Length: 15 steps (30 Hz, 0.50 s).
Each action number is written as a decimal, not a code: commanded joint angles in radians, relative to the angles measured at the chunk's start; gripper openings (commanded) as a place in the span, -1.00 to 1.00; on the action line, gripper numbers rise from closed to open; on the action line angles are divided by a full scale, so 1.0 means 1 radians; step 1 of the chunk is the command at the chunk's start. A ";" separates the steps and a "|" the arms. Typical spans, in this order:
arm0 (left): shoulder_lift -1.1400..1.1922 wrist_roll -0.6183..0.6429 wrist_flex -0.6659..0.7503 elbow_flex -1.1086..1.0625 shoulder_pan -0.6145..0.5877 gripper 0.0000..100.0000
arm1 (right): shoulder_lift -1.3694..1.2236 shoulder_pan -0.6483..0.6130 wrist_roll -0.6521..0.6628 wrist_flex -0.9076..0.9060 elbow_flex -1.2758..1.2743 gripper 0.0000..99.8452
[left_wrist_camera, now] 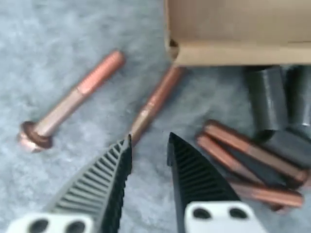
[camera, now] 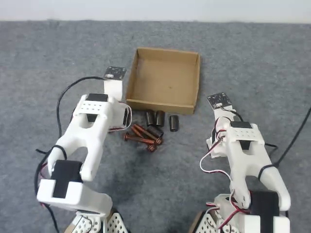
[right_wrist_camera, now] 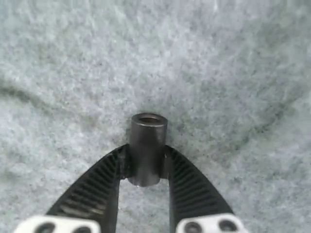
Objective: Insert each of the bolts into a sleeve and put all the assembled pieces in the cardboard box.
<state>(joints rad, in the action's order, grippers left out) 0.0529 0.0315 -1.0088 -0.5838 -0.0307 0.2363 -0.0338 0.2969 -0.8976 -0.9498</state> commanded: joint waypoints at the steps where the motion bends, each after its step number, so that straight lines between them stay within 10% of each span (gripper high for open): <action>1: 0.046 -0.054 0.031 0.077 -0.055 -0.77 | -0.007 0.004 0.014 0.013 0.037 -0.99; 15: 0.241 -0.407 -0.221 0.255 0.025 -0.99 | -0.007 0.004 0.015 0.016 0.037 -0.99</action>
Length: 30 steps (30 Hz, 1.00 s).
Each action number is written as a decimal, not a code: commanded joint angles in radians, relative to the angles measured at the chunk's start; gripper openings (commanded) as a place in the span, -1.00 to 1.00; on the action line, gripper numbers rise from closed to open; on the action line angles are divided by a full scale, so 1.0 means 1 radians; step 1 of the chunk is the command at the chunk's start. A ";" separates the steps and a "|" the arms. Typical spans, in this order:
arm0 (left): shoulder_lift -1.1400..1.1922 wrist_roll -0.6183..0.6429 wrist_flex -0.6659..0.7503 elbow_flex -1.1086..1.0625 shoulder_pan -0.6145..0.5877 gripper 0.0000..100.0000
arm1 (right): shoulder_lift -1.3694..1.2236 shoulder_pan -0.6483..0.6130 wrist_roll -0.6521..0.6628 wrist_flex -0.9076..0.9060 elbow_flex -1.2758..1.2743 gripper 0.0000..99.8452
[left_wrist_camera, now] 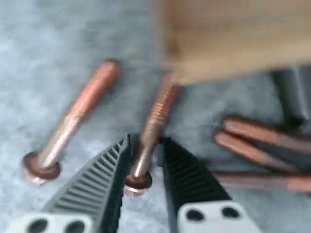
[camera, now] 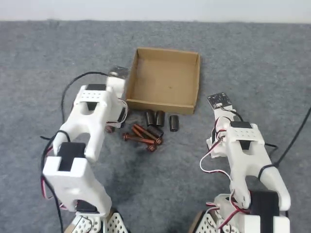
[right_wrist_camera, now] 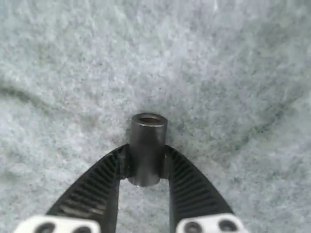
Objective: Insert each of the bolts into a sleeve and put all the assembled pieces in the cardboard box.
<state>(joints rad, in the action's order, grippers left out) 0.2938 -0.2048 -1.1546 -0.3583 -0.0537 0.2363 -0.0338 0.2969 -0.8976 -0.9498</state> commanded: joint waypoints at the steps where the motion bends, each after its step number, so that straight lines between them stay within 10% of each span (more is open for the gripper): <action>1: -0.009 -0.204 -0.097 0.030 0.052 -0.97 | -0.007 0.004 0.015 0.016 0.037 -0.99; 16: -0.281 -0.743 -0.428 0.025 0.043 -0.97 | -0.007 0.004 0.015 0.016 0.037 -0.99; 30: -0.290 -0.724 -0.382 -0.010 -0.034 -0.85 | -0.007 0.004 0.015 0.016 0.037 -0.99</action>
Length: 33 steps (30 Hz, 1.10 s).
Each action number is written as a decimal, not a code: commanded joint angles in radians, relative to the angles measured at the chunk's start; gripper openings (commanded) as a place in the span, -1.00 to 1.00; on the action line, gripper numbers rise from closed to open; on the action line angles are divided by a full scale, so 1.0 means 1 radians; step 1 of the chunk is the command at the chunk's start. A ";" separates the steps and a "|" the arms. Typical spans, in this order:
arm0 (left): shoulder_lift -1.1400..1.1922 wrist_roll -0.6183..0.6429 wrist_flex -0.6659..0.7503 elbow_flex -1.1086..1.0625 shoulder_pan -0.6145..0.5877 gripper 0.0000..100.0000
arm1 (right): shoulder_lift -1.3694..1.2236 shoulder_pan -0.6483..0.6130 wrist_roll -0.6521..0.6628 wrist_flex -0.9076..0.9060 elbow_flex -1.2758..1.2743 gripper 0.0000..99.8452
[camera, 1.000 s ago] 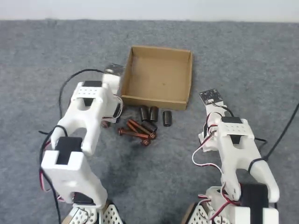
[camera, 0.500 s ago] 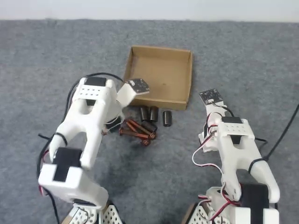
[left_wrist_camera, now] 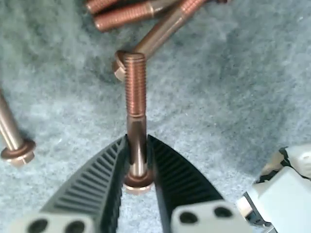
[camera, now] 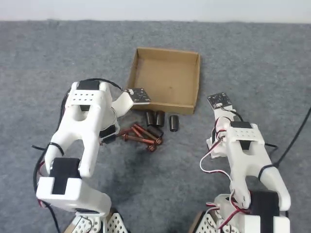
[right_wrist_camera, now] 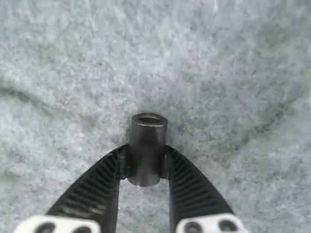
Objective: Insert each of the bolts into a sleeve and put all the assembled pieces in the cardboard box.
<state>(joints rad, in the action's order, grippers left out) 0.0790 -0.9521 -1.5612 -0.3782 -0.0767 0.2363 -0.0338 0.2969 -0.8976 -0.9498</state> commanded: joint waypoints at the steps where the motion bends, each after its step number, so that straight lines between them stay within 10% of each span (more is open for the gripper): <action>1: -0.075 0.044 0.040 0.010 -0.012 -0.82 | -0.007 0.004 0.015 0.016 0.037 -0.99; 13: -0.141 0.143 0.046 -0.102 -0.003 -0.96 | -0.007 0.004 0.015 0.016 0.037 -0.99; 25: -0.815 0.310 0.074 -0.615 0.112 -0.97 | -0.007 0.001 0.015 0.018 0.037 -0.99; 33: -0.508 0.262 0.077 -0.535 0.077 -0.98 | -0.007 0.002 0.014 0.018 0.037 -0.99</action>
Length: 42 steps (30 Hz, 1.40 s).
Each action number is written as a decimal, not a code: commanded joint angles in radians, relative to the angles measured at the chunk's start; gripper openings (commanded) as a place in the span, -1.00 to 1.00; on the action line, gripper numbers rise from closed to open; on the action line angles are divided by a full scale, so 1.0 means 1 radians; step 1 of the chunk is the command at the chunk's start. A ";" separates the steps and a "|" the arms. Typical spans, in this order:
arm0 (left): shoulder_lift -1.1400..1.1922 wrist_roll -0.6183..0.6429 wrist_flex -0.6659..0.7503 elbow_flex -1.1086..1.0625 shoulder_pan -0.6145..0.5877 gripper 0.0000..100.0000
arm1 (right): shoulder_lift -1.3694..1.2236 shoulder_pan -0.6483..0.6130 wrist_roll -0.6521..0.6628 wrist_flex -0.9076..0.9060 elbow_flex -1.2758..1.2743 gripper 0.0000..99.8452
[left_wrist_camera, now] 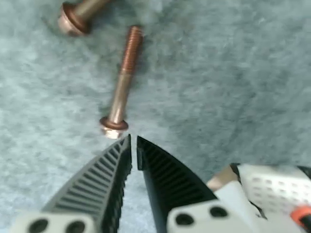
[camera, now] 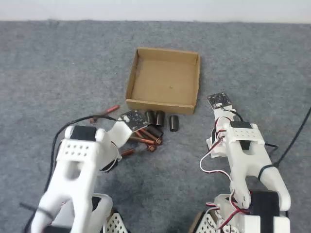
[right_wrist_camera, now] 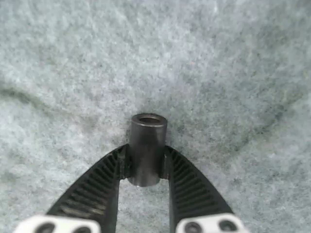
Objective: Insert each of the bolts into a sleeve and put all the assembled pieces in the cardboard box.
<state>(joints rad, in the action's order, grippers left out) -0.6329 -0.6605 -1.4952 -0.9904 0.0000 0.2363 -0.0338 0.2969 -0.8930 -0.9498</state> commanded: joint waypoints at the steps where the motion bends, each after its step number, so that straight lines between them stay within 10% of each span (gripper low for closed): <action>1: 0.278 -0.063 0.005 0.088 0.014 -0.98 | -0.007 0.004 0.014 0.013 0.037 -0.99; 9: 0.582 -0.049 0.209 0.096 0.081 -0.98 | -0.007 0.004 0.015 0.013 0.037 -0.99; 26: 0.367 -0.040 0.192 0.096 -0.057 -0.98 | -0.007 -0.001 0.017 0.013 0.037 -0.99; 42: 0.365 0.381 0.437 0.039 -0.124 -0.98 | -0.007 0.004 0.017 0.013 0.037 -0.99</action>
<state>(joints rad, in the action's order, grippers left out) -0.2202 -0.3705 -1.0948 -1.0012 -0.0905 0.2363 -0.0338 0.2969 -0.8930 -0.9498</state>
